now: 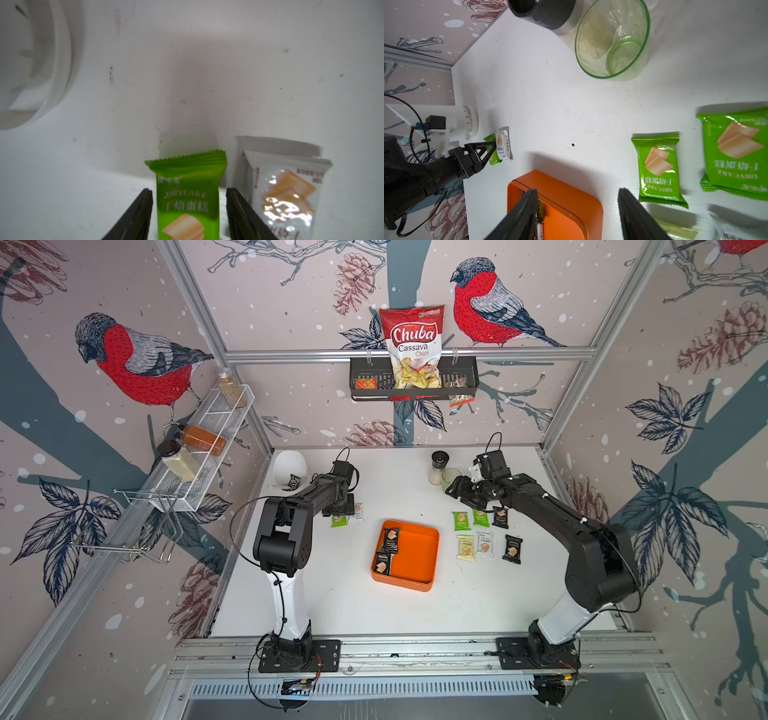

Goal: Take the cookies out of the storage box
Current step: Place the cookie at the center of the board, then pick up the cookie from the storage box.

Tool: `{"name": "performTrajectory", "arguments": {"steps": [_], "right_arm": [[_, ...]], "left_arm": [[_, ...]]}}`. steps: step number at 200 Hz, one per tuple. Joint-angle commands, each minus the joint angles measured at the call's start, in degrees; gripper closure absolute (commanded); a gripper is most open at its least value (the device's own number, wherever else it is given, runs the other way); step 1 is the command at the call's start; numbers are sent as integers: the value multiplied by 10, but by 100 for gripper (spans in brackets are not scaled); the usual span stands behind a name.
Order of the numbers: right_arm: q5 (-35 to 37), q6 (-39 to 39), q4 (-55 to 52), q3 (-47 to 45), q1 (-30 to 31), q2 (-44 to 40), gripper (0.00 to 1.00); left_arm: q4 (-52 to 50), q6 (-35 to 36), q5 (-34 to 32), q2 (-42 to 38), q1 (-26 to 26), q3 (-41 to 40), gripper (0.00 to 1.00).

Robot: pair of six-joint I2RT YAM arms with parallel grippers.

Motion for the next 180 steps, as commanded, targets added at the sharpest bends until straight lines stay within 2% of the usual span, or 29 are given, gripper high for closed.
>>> {"name": "performTrajectory", "arguments": {"steps": [1,44,75,91,95,146,180], "right_arm": [[-4,-13,-12,4,-4,-1,33],[-13,-18,-7,-1,-9,-6,33],[-16,-21,-3,-9,-9,-15,33],[-18,-23,-1,-19,-9,-25,33],[-18,-23,0,-22,-9,-27,33],[-18,-16,16,-84,-10,-82,33],[-16,-11,23,-125,-10,-118,33]], "left_arm": [[-12,-22,31,-34,2,1,38],[-8,-75,109,-103,-17,-17,38],[-4,-121,116,-144,-62,-30,36],[-6,-136,123,-156,-86,-31,16],[-8,-140,126,-157,-92,-30,14],[1,-184,122,-198,-159,-63,18],[-8,-201,82,-204,-216,-75,19]]}}
